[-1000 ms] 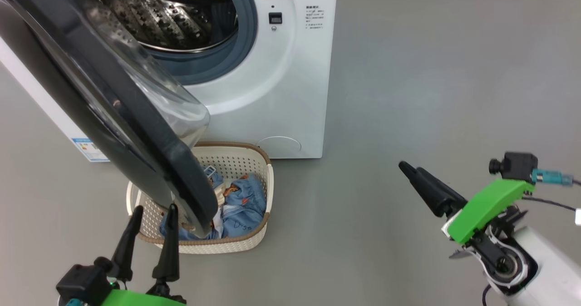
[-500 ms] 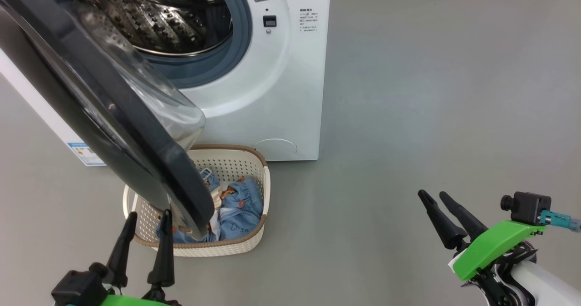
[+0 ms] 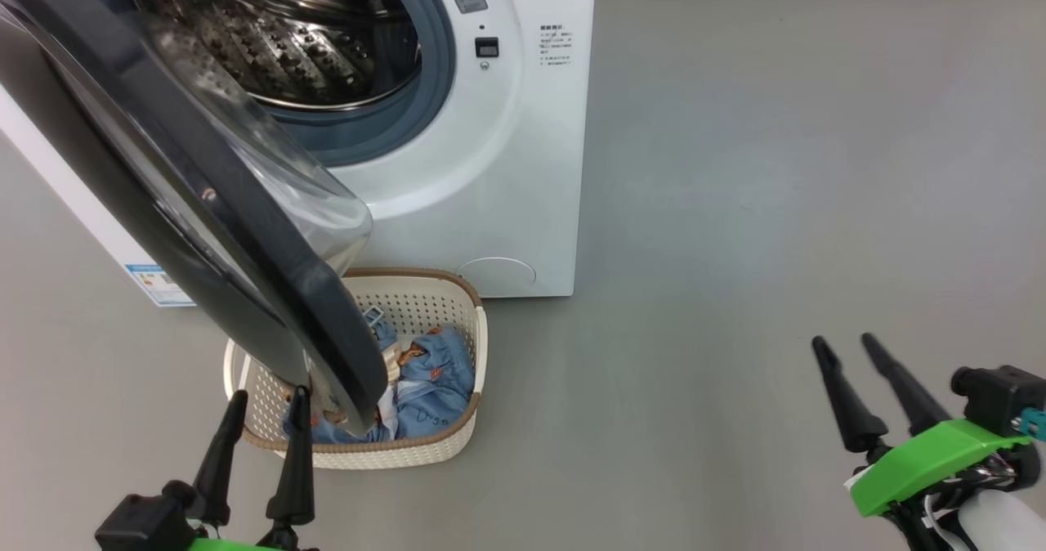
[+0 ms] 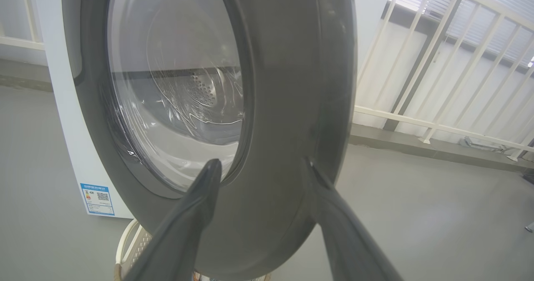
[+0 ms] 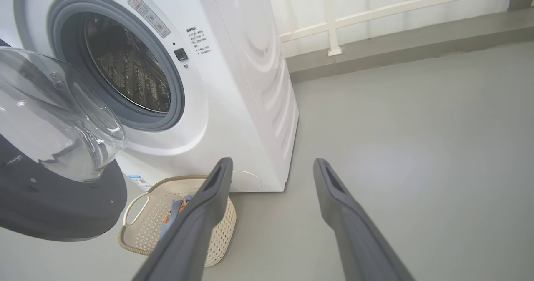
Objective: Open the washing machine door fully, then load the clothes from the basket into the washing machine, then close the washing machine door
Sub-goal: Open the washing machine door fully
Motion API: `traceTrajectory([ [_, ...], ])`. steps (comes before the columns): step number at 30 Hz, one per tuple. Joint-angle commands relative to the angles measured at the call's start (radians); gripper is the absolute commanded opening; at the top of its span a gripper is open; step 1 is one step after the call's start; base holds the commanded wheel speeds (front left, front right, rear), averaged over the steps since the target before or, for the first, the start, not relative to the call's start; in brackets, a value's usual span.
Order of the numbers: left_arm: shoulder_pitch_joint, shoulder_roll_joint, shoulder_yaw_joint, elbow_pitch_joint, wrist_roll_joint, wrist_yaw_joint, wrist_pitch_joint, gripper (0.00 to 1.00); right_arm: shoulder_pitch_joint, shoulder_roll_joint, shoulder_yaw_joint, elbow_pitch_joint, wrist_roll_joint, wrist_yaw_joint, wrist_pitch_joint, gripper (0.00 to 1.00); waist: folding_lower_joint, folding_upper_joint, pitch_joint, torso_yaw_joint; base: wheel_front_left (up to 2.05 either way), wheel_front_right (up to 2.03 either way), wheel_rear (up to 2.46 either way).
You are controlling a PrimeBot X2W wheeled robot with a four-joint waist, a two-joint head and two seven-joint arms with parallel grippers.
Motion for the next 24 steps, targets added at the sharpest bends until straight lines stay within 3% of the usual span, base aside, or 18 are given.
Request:
traceTrajectory([
  [1,-0.012,0.009,0.034,-0.014,0.008,0.001,-0.006,1.0,0.022,-0.003,-0.026,-0.032,-0.053,0.006,-0.013,1.0,0.0,0.0,-0.001,0.002,0.0,0.0,0.0],
  [9,-0.012,0.009,0.034,-0.017,0.01,0.001,-0.006,1.0,0.113,0.082,-0.205,-0.138,-0.311,0.006,-0.013,1.0,0.0,0.0,-0.001,0.009,0.0,0.0,0.0],
  [16,-0.016,0.008,0.039,-0.019,0.01,0.001,-0.006,1.0,0.159,0.122,-0.295,-0.206,-0.425,0.006,-0.013,1.0,0.0,0.0,0.005,0.011,0.0,0.0,0.0],
  [24,-0.014,0.007,0.045,-0.022,0.008,0.001,-0.006,1.0,0.191,0.163,-0.35,-0.224,-0.454,0.006,-0.013,1.0,0.0,0.0,0.011,0.009,0.0,0.0,0.0],
])
